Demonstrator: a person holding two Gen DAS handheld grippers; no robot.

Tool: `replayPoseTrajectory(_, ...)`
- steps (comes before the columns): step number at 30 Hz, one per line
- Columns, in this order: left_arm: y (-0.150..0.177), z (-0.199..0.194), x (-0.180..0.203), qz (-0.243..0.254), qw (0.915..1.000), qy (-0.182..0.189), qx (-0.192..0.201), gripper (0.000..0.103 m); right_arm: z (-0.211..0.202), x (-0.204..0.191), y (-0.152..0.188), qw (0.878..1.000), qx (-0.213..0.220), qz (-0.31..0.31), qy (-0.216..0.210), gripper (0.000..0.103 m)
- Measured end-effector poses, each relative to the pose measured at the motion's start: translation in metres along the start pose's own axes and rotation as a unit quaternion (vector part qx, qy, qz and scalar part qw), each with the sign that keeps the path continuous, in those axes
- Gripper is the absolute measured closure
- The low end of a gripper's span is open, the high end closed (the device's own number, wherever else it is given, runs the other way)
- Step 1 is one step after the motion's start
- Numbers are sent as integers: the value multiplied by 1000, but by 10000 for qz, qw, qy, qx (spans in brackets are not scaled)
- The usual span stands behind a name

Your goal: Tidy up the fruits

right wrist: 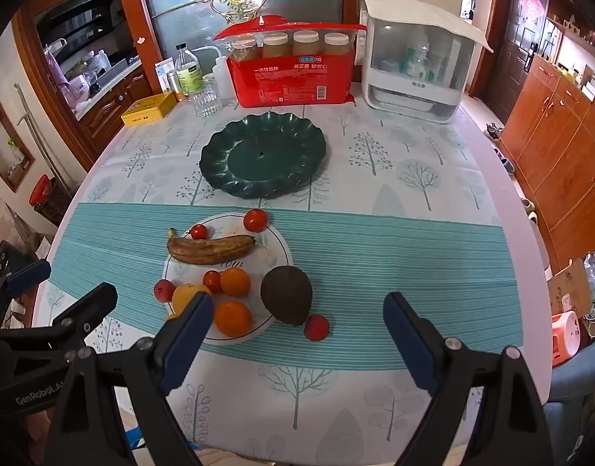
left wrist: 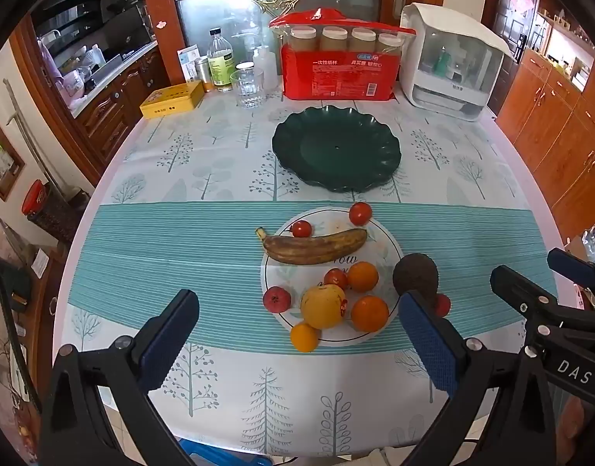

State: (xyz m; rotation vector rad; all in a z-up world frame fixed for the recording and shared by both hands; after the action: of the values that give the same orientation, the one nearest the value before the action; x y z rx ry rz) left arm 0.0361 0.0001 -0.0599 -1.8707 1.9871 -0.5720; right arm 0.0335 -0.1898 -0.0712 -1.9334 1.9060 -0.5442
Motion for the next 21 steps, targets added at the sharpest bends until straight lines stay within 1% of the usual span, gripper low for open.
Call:
replayPoseTrajectory(8, 1, 2, 3, 17, 10000, -9, -35, 1, 0, 0, 1, 10000, -5, 14, 4, 13)
replayPoseTrajectory(13, 1, -1, 5, 48, 9999, 128, -42, 1, 0, 0, 1, 10000, -27, -7, 32, 14)
replayPoseTrajectory(14, 4, 5, 7, 61, 9999, 138, -37, 1, 0, 0, 2, 10000, -32, -9, 33, 14)
replayPoseTrajectory(18, 8, 4, 12, 126, 9998, 153, 2, 1, -1, 2, 3, 10000, -42, -15, 28, 14)
replayPoseTrajectory(19, 3, 1, 9, 110, 9997, 209, -23, 1, -1, 2, 3, 10000, -45, -15, 23, 14)
replayPoseTrajectory(21, 4, 0, 10, 117, 9997, 232, -30, 1, -2, 2, 3, 10000, -42, -10, 22, 14)
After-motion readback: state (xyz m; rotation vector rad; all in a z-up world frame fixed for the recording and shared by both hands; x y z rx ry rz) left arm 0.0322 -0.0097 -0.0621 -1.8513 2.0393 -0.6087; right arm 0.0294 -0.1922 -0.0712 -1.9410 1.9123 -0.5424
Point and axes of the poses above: each gripper's, at about its wrist camera, not at the fingertips, and z roughly the way its jaws point, x to its right, y to its underside, the point moved 7 cm from there along z, roughly the way its jaws point, and after that the axes turned 3 degrees about y, right-handed, at the moved point
